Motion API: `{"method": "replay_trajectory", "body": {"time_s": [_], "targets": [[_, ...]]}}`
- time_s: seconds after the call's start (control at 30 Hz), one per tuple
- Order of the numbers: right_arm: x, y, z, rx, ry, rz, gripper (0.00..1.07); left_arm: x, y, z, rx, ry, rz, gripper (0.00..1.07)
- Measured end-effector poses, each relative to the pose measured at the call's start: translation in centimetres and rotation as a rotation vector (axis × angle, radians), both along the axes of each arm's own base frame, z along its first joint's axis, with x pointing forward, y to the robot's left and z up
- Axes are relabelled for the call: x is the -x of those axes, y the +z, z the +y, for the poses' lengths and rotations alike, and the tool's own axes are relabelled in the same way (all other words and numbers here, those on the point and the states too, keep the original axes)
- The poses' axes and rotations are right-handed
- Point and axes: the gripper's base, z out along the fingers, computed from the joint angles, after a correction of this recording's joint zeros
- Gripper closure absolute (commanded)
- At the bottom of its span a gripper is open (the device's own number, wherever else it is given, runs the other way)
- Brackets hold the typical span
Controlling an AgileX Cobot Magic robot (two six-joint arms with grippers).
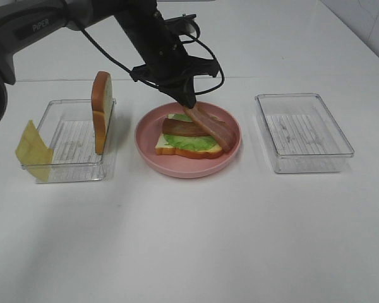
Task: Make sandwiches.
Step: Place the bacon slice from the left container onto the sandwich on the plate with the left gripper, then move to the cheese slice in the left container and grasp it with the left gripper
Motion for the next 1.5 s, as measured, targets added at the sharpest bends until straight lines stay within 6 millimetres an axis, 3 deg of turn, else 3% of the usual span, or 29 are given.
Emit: {"method": "replay_trajectory", "body": {"time_s": [0.2, 0.67, 1.03, 1.07, 1.1, 1.13, 1.17, 1.2, 1.27, 1.3, 1.33, 1.4, 1.5], "targets": [[0.0, 0.0, 0.0, 0.000, 0.000, 0.000, 0.18, -0.2, -0.4, 1.0, -0.122, 0.016, -0.017, 1.07], [0.0, 0.0, 0.0, 0.000, 0.000, 0.000, 0.18, -0.4, -0.5, 1.4, -0.165, 0.022, -0.034, 1.07], [0.0, 0.0, 0.0, 0.000, 0.000, 0.000, 0.18, -0.4, -0.4, 1.3, -0.149, 0.035, -0.034, 0.94], [0.0, 0.0, 0.0, 0.000, 0.000, 0.000, 0.18, -0.4, -0.4, 1.3, -0.147, 0.041, -0.032, 0.83], [0.0, 0.0, 0.0, 0.000, 0.000, 0.000, 0.18, -0.4, -0.4, 1.3, -0.145, 0.050, -0.029, 0.63], [0.0, 0.0, 0.0, 0.000, 0.000, 0.000, 0.18, -0.4, -0.4, 1.3, -0.145, 0.050, -0.029, 0.63], [0.0, 0.0, 0.0, 0.000, 0.000, 0.000, 0.18, -0.4, -0.3, 1.3, -0.141, 0.060, -0.029, 0.41], [0.0, 0.0, 0.0, 0.000, 0.000, 0.000, 0.18, -0.4, -0.3, 1.3, -0.141, 0.060, -0.029, 0.41], [0.0, 0.0, 0.0, 0.000, 0.000, 0.000, 0.18, -0.6, 0.3, 1.2, -0.130, 0.066, -0.046, 0.19], [0.0, 0.0, 0.0, 0.000, 0.000, 0.000, 0.18, -0.6, 0.3, 1.2, -0.130, 0.066, -0.046, 0.19], [0.0, 0.0, 0.0, 0.000, 0.000, 0.000, 0.18, -0.7, 1.1, 1.2, -0.122, 0.067, -0.068, 0.12], [0.0, 0.0, 0.0, 0.000, 0.000, 0.000, 0.18, -0.8, 1.6, 1.2, -0.117, 0.068, -0.084, 0.11], [0.0, 0.0, 0.0, 0.000, 0.000, 0.000, 0.18, -1.2, 4.3, 1.1, -0.082, 0.087, -0.166, 0.11]]}}
